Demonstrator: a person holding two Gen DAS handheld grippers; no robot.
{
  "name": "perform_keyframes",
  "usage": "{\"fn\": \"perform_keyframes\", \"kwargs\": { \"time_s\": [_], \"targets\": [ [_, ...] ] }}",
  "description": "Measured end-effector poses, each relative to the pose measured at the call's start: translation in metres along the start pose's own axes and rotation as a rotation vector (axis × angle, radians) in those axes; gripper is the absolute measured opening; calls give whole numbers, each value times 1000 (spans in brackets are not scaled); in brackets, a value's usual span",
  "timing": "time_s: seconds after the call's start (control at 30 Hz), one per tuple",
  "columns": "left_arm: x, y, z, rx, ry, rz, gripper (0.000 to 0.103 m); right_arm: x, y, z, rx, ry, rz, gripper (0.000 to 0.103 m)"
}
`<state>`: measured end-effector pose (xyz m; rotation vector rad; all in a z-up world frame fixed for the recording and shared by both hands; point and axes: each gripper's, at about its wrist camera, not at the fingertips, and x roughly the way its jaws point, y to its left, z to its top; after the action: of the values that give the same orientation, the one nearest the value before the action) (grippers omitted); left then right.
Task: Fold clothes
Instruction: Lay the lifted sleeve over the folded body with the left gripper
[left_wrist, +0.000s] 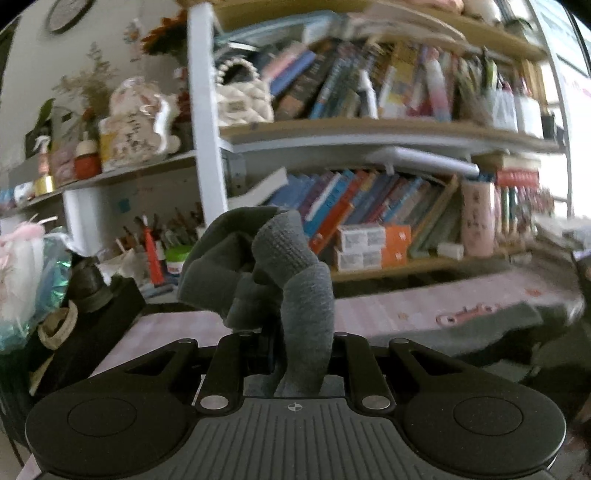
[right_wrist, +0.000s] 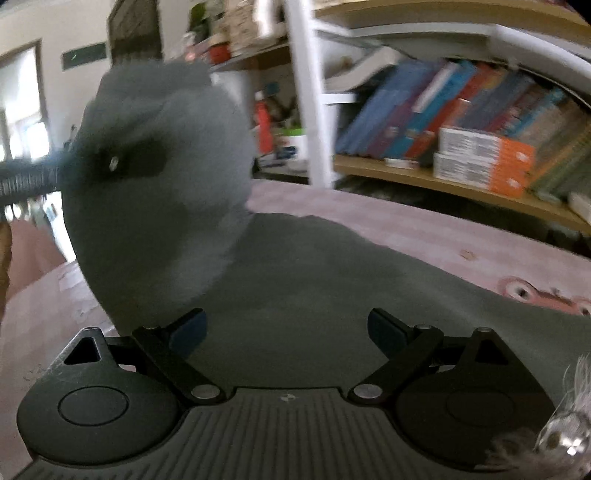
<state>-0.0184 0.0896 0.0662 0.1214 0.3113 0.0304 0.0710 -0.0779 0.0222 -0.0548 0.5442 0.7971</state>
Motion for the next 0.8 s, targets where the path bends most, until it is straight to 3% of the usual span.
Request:
{"fn": "perform_keyframes", "kwargs": {
  "time_s": [0.13, 0.17, 0.27, 0.37, 0.53, 0.57, 0.67, 0.8],
  "targets": [
    [10, -24, -7, 39, 68, -68, 23, -18, -21, -9, 31, 15, -12, 95],
    [13, -30, -10, 46, 89, -95, 30, -21, -24, -12, 33, 21, -13, 95],
    [15, -42, -18, 45, 144, -190, 70, -26, -31, -18, 48, 41, 11, 95],
    [10, -47, -25, 31, 178, -278, 82, -20, -34, -22, 56, 81, 30, 95],
    [-15, -16, -22, -74, 96, -278, 82, -17, -35, -25, 101, 100, 98, 95],
    [-15, -11, -23, -95, 84, -249, 77, -17, -35, -25, 116, 95, 112, 95],
    [-7, 11, -34, -164, 93, -190, 35, -17, -43, -25, 217, 78, 151, 93],
    [11, 24, -62, -240, 154, -217, 29, -15, -57, -23, 387, 70, 185, 86]
  ]
}}
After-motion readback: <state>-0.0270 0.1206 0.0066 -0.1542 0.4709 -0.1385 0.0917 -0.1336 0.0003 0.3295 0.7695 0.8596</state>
